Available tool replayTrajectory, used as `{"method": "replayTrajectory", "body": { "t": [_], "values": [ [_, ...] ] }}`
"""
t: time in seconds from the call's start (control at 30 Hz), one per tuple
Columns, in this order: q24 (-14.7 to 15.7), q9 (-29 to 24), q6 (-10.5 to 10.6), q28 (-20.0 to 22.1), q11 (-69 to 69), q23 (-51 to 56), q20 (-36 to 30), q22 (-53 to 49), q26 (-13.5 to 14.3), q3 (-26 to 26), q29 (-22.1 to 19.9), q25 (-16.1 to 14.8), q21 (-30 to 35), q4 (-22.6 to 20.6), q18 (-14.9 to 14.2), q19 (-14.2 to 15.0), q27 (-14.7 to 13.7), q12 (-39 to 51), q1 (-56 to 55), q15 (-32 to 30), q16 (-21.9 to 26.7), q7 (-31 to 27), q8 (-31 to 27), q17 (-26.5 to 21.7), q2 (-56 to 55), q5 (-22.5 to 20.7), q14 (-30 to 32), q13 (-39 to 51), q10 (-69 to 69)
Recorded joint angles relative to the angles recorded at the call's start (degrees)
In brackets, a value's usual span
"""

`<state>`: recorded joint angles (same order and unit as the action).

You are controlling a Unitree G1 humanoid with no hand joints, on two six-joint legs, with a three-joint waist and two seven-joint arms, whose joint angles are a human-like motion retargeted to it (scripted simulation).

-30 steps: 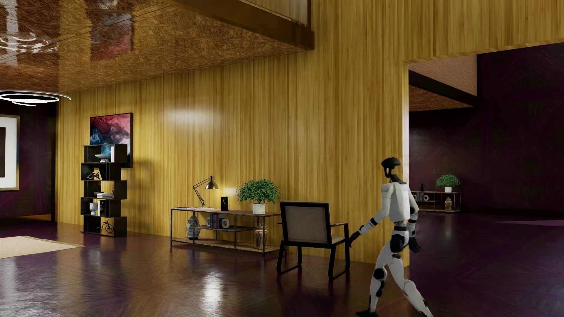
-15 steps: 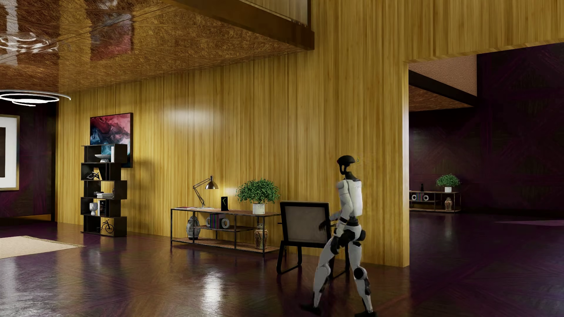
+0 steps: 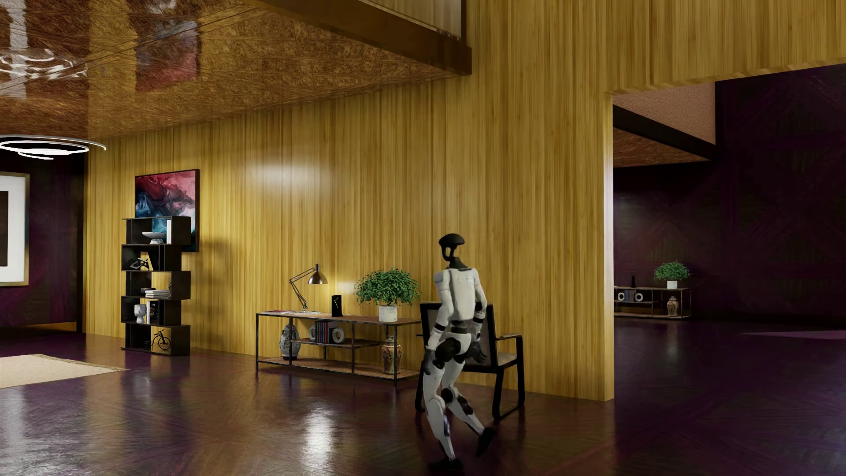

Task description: Approach the dark shelves

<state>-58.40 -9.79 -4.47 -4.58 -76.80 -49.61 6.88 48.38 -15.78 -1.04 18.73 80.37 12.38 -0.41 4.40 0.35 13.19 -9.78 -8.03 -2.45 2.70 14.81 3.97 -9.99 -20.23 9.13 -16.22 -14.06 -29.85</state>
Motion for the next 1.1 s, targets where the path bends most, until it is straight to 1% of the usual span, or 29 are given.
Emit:
{"method": "replayTrajectory", "body": {
  "t": [0.07,0.1,0.13,0.17,0.2,0.23,0.27,0.3,0.33,0.37,0.4,0.43,0.47,0.5,0.53,0.57,0.6,0.63,0.7,0.77,0.8,0.87,0.9,0.93,0.97,1.0,1.03,1.07,1.1],
  "values": [
    [1.3,0.4,0.0,1.6,11.1,5.6,-1.7,-2.1,3.7,-2.3,-4.0,-6.0,-10.0,-0.7,-1.1,-1.1,1.6,5.4,6.2,1.8,1.3,-0.4,0.1,3.7,-7.5,0.2,-3.0,-4.8,3.2],
    [3.1,0.5,0.1,2.2,20.7,7.6,-2.2,-3.7,5.2,-3.2,-6.6,-10.2,-14.8,-1.0,-1.7,-1.3,2.3,8.0,9.2,1.3,2.1,-0.2,0.8,5.9,-9.7,-0.1,-4.6,-6.2,4.6],
    [5.2,0.5,0.1,3.3,33.1,8.6,-2.4,-5.5,5.8,-3.9,-8.9,-13.7,-18.4,-1.4,-2.4,-2.9,2.8,10.2,12.4,0.6,2.9,0.4,1.8,7.9,-10.4,-1.0,-6.0,-6.8,6.3],
    [6.9,0.6,0.3,4.3,48.9,9.0,-2.7,-7.0,6.0,-4.3,-10.5,-15.6,-20.5,-1.8,-2.9,-0.7,3.4,12.3,15.8,-2.3,3.7,1.2,2.5,9.4,-9.4,-3.1,-6.7,-6.7,8.9],
    [7.9,0.7,0.5,5.5,63.1,8.9,-3.2,-8.3,6.1,-4.5,-10.5,-15.0,-21.0,-2.5,-3.4,0.6,4.4,14.2,19.2,-2.7,4.5,2.2,2.2,9.8,-8.5,-6.1,-7.3,-6.0,11.6],
    [9.0,0.8,0.7,6.8,71.0,7.9,-3.1,-9.2,5.9,-4.7,-9.1,-12.5,-20.1,-3.1,-3.9,4.1,4.3,15.5,22.6,0.4,5.0,3.2,0.3,9.4,-8.7,-9.3,-7.9,-4.8,13.4],
    [9.9,0.7,0.9,7.4,70.9,6.3,-2.8,-9.5,5.1,-4.8,-7.4,-9.4,-19.0,-3.3,-4.7,1.7,3.7,16.5,25.4,2.0,5.3,4.4,1.5,8.8,-9.8,-11.0,-8.3,-2.9,13.9],
    [10.9,0.7,1.3,7.1,66.3,4.2,-2.8,-9.2,4.2,-4.8,-5.1,-5.5,-17.8,-3.2,-5.7,-2.3,3.2,17.2,27.7,-0.5,5.5,5.4,5.3,7.9,-10.5,-11.3,-8.2,-0.8,13.1],
    [10.5,0.5,2.1,5.8,60.5,2.9,-4.2,-8.3,3.0,-5.2,-3.3,-1.4,-17.0,-2.5,-5.8,-7.5,2.8,17.9,29.8,-3.6,5.7,5.3,7.5,7.2,-11.2,-10.9,-6.3,1.0,10.8],
    [8.8,0.2,3.1,4.8,54.6,3.2,-7.0,-7.1,2.2,-5.7,-2.8,0.9,-18.0,-1.1,-4.7,-10.1,2.6,18.6,30.5,-7.3,5.5,3.7,9.9,7.2,-10.6,-9.2,-2.5,1.8,6.0],
    [6.2,-0.1,4.4,3.2,48.2,4.1,-10.5,-5.7,1.5,-6.0,-3.7,1.4,-20.1,1.7,-5.6,-11.2,2.6,19.1,29.2,-5.1,5.5,2.6,12.1,7.9,-10.7,-7.9,3.7,2.2,-2.0],
    [4.6,-0.3,5.7,1.6,44.2,4.8,-12.6,-5.3,0.9,-6.0,-6.1,1.0,-22.4,5.2,-4.7,-11.5,3.9,18.7,26.1,-1.0,5.3,1.4,13.7,9.1,-9.4,-7.8,10.2,2.9,-12.9],
    [4.2,-0.6,6.9,0.3,42.5,4.6,-13.2,-6.3,0.5,-5.7,-8.8,-0.7,-24.3,9.2,-6.4,-11.3,5.2,17.3,21.3,2.5,5.0,0.1,14.6,10.5,-7.0,-8.8,16.9,4.5,-25.0],
    [4.8,-0.8,8.0,0.6,42.8,3.3,-12.5,-8.3,0.8,-4.9,-10.4,-1.1,-24.3,12.6,-5.1,-11.1,6.1,15.0,15.4,4.9,4.6,-1.8,15.0,11.2,-3.9,-10.4,19.6,6.9,-35.5],
    [7.0,-0.9,8.9,2.1,44.4,2.0,-10.6,-11.0,1.6,-3.8,-10.7,0.5,-22.2,13.8,-3.3,-10.7,6.4,12.0,8.7,6.5,3.7,-4.6,14.7,11.0,-0.5,-12.0,15.5,9.8,-43.4],
    [9.1,-1.1,9.4,3.7,47.1,1.3,-8.7,-13.1,2.3,-2.7,-11.2,2.6,-19.1,14.3,-3.1,-10.3,5.2,8.7,1.9,7.4,3.0,-7.4,14.1,10.7,3.4,-13.5,13.9,12.8,-48.6],
    [11.6,-1.1,9.5,5.4,50.2,1.3,-6.6,-14.9,3.2,-1.5,-13.1,4.3,-16.0,14.4,-1.9,-10.0,2.1,5.3,-4.7,8.0,2.4,-9.7,13.1,10.1,7.2,-15.0,14.5,15.5,-51.0],
    [13.3,-0.9,9.6,6.2,53.2,2.1,-4.9,-15.6,3.0,-0.3,-14.0,4.4,-13.9,14.1,-2.6,-9.8,-1.1,2.4,-10.3,8.5,1.8,-11.4,11.7,9.9,10.8,-16.3,15.3,18.5,-50.5],
    [15.4,-0.4,9.4,6.1,57.3,6.0,-1.8,-15.4,1.8,2.0,-15.5,1.4,-11.2,13.3,-1.4,-9.4,-6.3,-2.4,-18.6,10.5,1.3,-12.5,8.5,9.4,17.1,-18.3,14.8,24.0,-41.1],
    [15.2,-0.1,9.7,5.6,60.5,10.6,-0.3,-12.7,-0.1,3.6,-17.3,-0.6,-7.2,13.9,-1.3,-9.1,-7.8,-5.9,-21.0,13.5,1.2,-8.9,5.5,7.5,23.2,-20.2,15.9,29.0,-20.1],
    [14.2,0.0,9.8,5.3,61.6,13.0,-0.4,-10.3,-1.2,4.0,-17.4,-1.7,-5.5,11.8,-1.5,-8.9,-8.4,-7.0,-20.2,15.3,1.2,-8.6,4.7,6.1,26.2,-21.0,17.3,31.0,-5.9],
    [11.1,-0.3,10.0,1.9,62.8,17.1,-1.9,-5.2,-3.0,4.0,-16.1,-3.2,-3.4,5.3,-8.1,-8.6,-8.1,-7.7,-18.9,19.3,1.7,-12.5,5.0,2.4,31.5,-22.3,17.1,33.1,18.2],
    [9.1,-0.5,10.1,0.1,63.2,18.6,-3.0,-3.3,-3.1,3.5,-15.2,-3.8,-3.1,3.2,-8.9,-8.3,-7.9,-8.0,-19.6,21.2,2.1,-10.4,6.1,0.5,34.2,-22.9,15.9,33.0,21.8],
    [7.8,-0.7,10.2,-0.5,63.2,19.4,-3.3,-2.3,-2.8,3.2,-14.7,-4.7,-3.4,2.0,-7.9,-7.9,-6.7,-8.3,-20.3,22.4,2.0,-5.8,7.5,-1.2,36.7,-23.3,15.7,32.2,21.4],
    [7.3,-0.7,10.0,-0.2,62.6,19.2,-2.5,-2.4,-2.8,3.4,-14.8,-5.0,-3.4,1.5,-4.8,-7.3,-5.5,-9.0,-20.8,22.9,1.4,-1.6,8.2,-2.3,38.6,-23.4,15.2,31.2,17.6],
    [8.4,-0.8,9.6,1.8,61.2,17.6,0.0,-4.0,-2.6,4.0,-15.5,-5.9,-3.7,1.6,-4.4,-6.8,-3.9,-10.4,-21.6,22.4,0.2,-0.7,7.9,-2.0,40.2,-23.2,13.7,30.2,11.7],
    [10.4,-0.6,9.0,4.5,59.0,14.7,3.1,-6.3,-2.8,4.9,-16.1,-7.2,-4.1,1.6,0.7,-6.2,-1.4,-12.5,-21.5,19.9,-2.1,-0.6,6.9,-0.8,41.8,-22.4,14.5,29.2,7.4],
    [12.4,-0.3,8.2,6.4,56.0,10.9,5.7,-8.6,-2.8,5.9,-16.8,-8.7,-4.6,2.5,6.7,-6.4,0.6,-14.9,-20.9,15.7,-4.3,0.3,6.1,0.9,42.6,-21.4,18.6,27.9,4.7],
    [14.3,-0.2,7.2,6.6,50.2,6.7,7.2,-9.9,-2.6,6.5,-16.8,-10.9,-6.3,3.3,7.8,-5.4,3.3,-16.6,-20.9,11.2,-6.2,1.4,5.3,2.6,41.7,-19.8,17.9,26.0,0.0]
  ]
}}
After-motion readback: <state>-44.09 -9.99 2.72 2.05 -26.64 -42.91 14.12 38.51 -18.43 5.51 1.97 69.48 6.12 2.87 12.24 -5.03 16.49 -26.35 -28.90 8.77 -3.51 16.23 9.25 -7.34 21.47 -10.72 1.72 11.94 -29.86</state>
